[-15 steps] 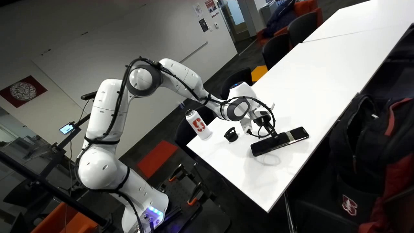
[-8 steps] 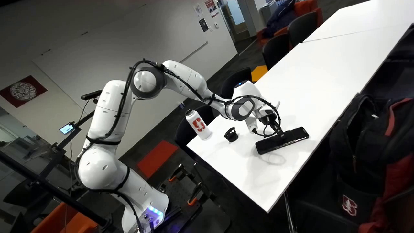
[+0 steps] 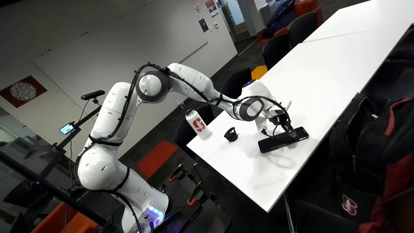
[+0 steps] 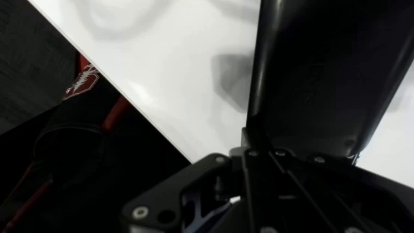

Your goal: Close the calculator cover

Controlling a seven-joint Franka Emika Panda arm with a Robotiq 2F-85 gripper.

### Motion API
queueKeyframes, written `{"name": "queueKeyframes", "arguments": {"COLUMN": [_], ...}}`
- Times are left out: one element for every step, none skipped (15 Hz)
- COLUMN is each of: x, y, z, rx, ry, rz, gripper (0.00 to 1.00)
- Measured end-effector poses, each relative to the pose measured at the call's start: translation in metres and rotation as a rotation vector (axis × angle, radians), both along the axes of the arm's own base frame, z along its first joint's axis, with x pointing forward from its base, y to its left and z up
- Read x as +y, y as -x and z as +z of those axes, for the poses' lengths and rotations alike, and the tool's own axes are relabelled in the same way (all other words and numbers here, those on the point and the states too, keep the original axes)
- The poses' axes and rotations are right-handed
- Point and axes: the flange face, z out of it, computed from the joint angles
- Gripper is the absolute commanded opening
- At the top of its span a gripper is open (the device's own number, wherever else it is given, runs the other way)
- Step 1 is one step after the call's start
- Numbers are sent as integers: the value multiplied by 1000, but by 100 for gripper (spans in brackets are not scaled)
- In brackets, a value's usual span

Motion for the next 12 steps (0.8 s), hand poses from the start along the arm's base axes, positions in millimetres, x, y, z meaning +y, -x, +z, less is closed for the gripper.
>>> {"name": "queueKeyframes", "arguments": {"x": [-5, -9, -10, -10, -7, -3, 1, 5, 8, 10, 12, 13], "y": [-2, -3, -4, -5, -6, -7, -8, -6, -2, 5, 14, 24], "z": [0, -1, 0, 1, 3, 7, 13, 21, 31, 41, 51, 60], "rx": [-3, -4, -7, -10, -14, -19, -29, -39, -41, -37, -16, 13], "ry": [6, 9, 10, 9, 5, -1, -7, -11, -16, -23, -31, -38], "rz": [-12, -17, -17, -17, -11, -5, 0, 11, 19, 23, 16, 7], "gripper": [1, 27, 27, 32, 38, 47, 53, 60, 69, 75, 84, 90]}}
